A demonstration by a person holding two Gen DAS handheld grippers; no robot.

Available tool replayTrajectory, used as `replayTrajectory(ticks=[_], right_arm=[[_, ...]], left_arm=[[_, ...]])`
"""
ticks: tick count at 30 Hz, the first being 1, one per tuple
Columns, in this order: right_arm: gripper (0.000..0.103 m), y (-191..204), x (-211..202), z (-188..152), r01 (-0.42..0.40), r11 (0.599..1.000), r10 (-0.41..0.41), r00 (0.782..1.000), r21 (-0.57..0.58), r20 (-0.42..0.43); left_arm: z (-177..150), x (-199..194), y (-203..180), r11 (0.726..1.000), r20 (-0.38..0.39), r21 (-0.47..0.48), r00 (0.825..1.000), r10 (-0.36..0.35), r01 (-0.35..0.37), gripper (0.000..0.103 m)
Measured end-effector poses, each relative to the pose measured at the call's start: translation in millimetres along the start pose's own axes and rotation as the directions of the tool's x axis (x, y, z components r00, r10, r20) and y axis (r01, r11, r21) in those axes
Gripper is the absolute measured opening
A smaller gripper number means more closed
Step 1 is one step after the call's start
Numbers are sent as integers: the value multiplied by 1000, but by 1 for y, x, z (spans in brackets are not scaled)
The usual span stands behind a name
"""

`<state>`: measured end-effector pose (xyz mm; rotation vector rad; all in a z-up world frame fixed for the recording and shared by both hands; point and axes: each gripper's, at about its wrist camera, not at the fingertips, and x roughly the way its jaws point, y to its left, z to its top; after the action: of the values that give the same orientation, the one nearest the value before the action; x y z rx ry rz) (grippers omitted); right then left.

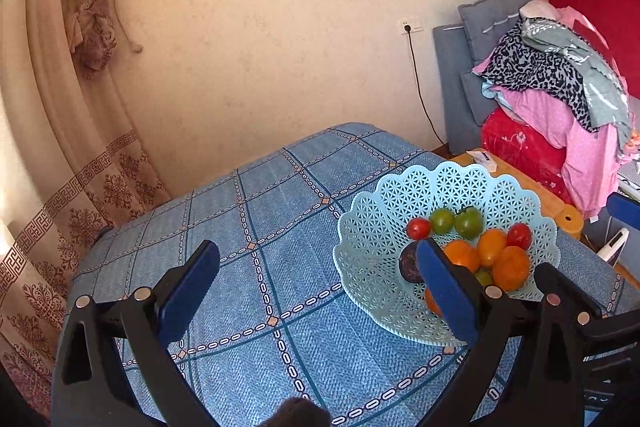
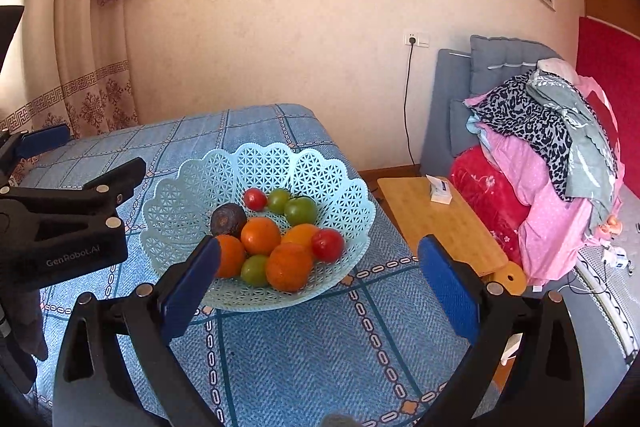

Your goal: Organize fruits

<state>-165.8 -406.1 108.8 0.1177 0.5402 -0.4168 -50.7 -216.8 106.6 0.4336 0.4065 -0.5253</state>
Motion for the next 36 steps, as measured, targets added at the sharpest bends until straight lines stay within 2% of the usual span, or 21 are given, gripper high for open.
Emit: replayTrajectory(ticks=[17, 36], right_arm=[[100, 7, 12, -6, -10, 1000, 9, 999, -18, -43], [100, 9, 13, -6, -9, 999, 8, 999, -35, -43]], left_arm=[[-4, 14, -4, 999, -29, 21, 999, 25, -25, 98], [-6, 16, -11, 998, -31, 50, 999, 37, -36, 98]])
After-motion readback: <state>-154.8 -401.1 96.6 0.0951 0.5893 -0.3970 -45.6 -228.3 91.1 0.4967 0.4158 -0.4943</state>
